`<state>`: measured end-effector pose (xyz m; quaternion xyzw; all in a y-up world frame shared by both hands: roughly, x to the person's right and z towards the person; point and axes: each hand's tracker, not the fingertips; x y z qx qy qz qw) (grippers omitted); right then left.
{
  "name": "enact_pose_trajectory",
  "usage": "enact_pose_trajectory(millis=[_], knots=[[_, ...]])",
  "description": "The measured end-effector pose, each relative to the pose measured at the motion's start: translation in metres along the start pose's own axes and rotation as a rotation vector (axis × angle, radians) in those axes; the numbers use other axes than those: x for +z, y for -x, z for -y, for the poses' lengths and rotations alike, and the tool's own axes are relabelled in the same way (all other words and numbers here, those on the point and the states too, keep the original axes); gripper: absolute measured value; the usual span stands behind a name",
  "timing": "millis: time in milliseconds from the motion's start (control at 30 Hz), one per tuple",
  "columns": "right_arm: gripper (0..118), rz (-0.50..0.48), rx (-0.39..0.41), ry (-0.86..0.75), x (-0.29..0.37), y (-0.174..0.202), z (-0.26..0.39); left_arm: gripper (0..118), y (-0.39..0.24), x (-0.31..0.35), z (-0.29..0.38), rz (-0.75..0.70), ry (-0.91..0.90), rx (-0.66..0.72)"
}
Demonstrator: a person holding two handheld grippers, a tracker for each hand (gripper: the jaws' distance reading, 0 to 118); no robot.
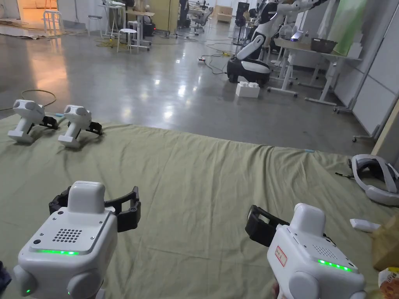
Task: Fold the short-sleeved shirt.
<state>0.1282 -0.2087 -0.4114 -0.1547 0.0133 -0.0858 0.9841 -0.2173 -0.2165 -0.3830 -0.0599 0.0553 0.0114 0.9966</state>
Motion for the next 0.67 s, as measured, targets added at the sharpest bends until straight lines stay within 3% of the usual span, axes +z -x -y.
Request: enact_pose_trajectory(millis=[100,300,667], knots=[[115,0.097,0.074,-0.065,0.0,0.007,0.003,106,0.002,-0.003,0.0,0.034,0.005,0.02],[115,0.1,0.139,-0.153,0.001,0.01,0.014,110,-0.005,0.001,0.004,-0.007,-0.06,-0.071],[115,0.069,0.166,-0.135,-0.002,0.005,0.016,110,-0.001,-0.001,0.002,0.022,-0.052,-0.026]])
